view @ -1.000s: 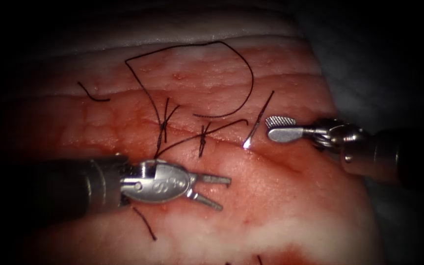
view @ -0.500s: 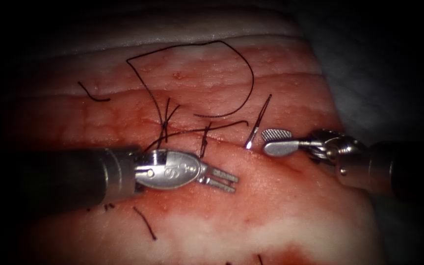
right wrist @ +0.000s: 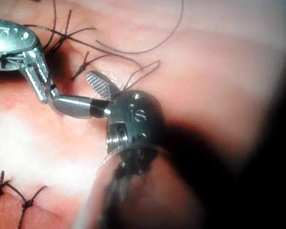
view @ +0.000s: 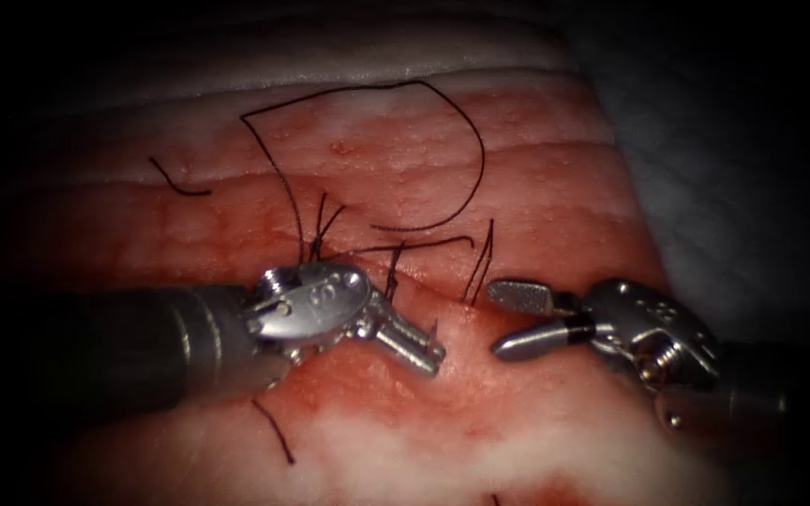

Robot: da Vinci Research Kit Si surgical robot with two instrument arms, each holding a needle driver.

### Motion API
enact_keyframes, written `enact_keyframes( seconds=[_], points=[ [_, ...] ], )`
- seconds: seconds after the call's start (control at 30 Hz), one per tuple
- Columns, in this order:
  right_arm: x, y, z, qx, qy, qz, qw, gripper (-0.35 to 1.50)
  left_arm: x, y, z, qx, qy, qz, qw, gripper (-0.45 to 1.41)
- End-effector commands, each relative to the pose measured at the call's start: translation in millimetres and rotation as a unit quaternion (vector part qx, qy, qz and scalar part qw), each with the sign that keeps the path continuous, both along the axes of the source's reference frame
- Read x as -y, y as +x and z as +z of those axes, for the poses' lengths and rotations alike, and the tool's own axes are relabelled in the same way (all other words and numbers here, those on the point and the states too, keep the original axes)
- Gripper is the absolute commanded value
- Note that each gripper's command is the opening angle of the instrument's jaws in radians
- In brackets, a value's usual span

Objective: Wound Closure
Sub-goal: Use the left grasper to pull the needle through the skin, then use the right grasper to pull the suture through the skin until a short end remains above the cut.

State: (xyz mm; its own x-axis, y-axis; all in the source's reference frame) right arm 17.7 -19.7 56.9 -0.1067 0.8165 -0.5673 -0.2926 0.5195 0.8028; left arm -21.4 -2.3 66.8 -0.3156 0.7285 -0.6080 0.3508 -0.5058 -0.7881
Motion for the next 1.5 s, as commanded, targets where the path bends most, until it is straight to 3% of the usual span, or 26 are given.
enact_keyframes(
  seconds=[0.03, 0.07, 0.1, 0.2, 0.4, 0.5, 0.77, 0.8, 1.03, 1.1, 1.17, 1.3, 1.47, 1.5],
  points=[
    [1.3, 2.7, -0.6, 0.027, -0.042, -0.015, 0.999, 0.83, -0.4, -0.1, -0.2, 0.010, 0.024, -0.003, 1.000, -0.45],
    [1.3, 2.7, -0.6, 0.027, -0.042, -0.015, 0.999, 0.83, -0.4, -0.1, -0.2, 0.010, 0.024, -0.003, 1.000, -0.45],
    [2.1, 3.8, -0.9, 0.072, -0.081, -0.028, 0.994, 0.78, -0.6, 0.9, -1.5, 0.033, 0.053, -0.007, 0.998, -0.45],
    [2.5, 4.6, -0.2, 0.083, -0.089, -0.028, 0.992, 0.73, -0.4, 1.9, -2.9, 0.059, 0.068, -0.014, 0.996, -0.45],
    [4.1, 6.8, 3.6, 0.139, -0.110, -0.056, 0.983, 0.74, 0.2, 3.9, -7.0, 0.110, 0.081, -0.035, 0.990, -0.45],
    [4.2, 6.4, 6.2, 0.174, -0.112, -0.058, 0.977, 0.71, 0.7, 5.7, -10.8, 0.138, 0.028, -0.054, 0.989, -0.45],
    [4.4, 5.7, 6.9, 0.198, -0.104, -0.064, 0.972, 0.54, 1.3, 9.6, -18.0, 0.156, -0.086, -0.098, 0.979, -0.45],
    [4.6, 5.7, 7.0, 0.201, -0.103, -0.068, 0.972, 0.54, 1.6, 10.3, -20.2, 0.162, -0.120, -0.113, 0.973, -0.45],
    [4.8, 5.5, 7.4, 0.210, -0.098, -0.078, 0.970, 0.51, 2.8, 12.9, -27.1, 0.164, -0.233, -0.153, 0.946, -0.45],
    [4.8, 5.5, 7.5, 0.211, -0.099, -0.077, 0.969, 0.51, 2.8, 13.2, -27.7, 0.163, -0.244, -0.160, 0.943, -0.45],
    [4.9, 5.4, 7.6, 0.215, -0.096, -0.078, 0.969, 0.46, 2.8, 14.3, -29.7, 0.168, -0.271, -0.179, 0.931, -0.45],
    [5.0, 5.2, 7.6, 0.216, -0.092, -0.080, 0.969, 0.37, 3.2, 15.9, -31.8, 0.170, -0.290, -0.187, 0.923, -0.45],
    [4.9, 5.3, 6.4, 0.214, -0.080, -0.077, 0.971, 0.22, 3.3, 16.3, -31.7, 0.147, -0.299, -0.193, 0.923, -0.45],
    [4.8, 5.4, 5.9, 0.213, -0.078, -0.077, 0.971, 0.05, 3.4, 16.2, -31.2, 0.132, -0.303, -0.198, 0.923, -0.45]
  ],
)
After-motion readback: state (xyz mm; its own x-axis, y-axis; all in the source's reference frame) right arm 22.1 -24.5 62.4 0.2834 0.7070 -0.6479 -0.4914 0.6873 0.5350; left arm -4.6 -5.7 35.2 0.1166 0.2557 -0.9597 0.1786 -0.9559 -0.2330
